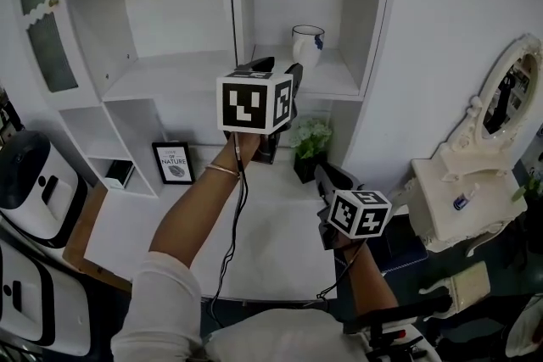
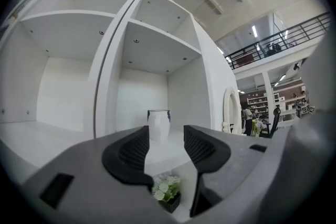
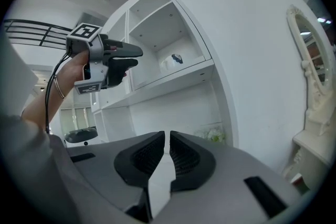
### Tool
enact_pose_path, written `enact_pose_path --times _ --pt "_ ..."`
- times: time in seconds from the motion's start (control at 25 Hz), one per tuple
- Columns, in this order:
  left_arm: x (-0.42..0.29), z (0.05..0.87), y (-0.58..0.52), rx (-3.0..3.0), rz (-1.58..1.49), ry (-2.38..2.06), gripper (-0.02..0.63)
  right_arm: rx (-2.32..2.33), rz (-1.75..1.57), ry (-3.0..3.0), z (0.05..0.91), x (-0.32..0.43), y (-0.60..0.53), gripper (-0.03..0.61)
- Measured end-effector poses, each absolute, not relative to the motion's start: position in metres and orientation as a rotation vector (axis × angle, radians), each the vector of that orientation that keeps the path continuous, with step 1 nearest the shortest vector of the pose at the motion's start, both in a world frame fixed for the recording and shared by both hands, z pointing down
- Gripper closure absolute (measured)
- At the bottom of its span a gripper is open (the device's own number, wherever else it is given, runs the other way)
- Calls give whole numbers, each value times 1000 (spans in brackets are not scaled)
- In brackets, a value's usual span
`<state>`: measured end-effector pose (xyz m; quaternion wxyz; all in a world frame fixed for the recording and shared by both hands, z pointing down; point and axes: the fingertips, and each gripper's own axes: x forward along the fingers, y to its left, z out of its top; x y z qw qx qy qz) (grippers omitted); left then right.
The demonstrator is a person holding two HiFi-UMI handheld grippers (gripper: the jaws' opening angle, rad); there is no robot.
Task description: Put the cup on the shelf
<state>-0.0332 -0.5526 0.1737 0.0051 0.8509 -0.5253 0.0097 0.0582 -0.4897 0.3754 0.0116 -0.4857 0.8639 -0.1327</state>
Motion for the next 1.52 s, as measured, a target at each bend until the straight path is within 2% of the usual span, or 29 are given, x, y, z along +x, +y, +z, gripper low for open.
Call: enact_pose_path --times 0.4,0.92,1.16,1.52 --pt "-48 212 -501 2717 28 -1739 417 -1699 -296 2560 358 75 -464 529" --pt "-61 300 -430 2701 -3 -1739 510 -1775 -289 2451 362 66 -416 532" --pt "-77 324 -399 2676 -54 -1835 602 -1784 -249 2396 369 68 -395 535" --pt "-63 364 -375 2650 -165 -1629 606 -1856 -230 2412 387 78 -376 549"
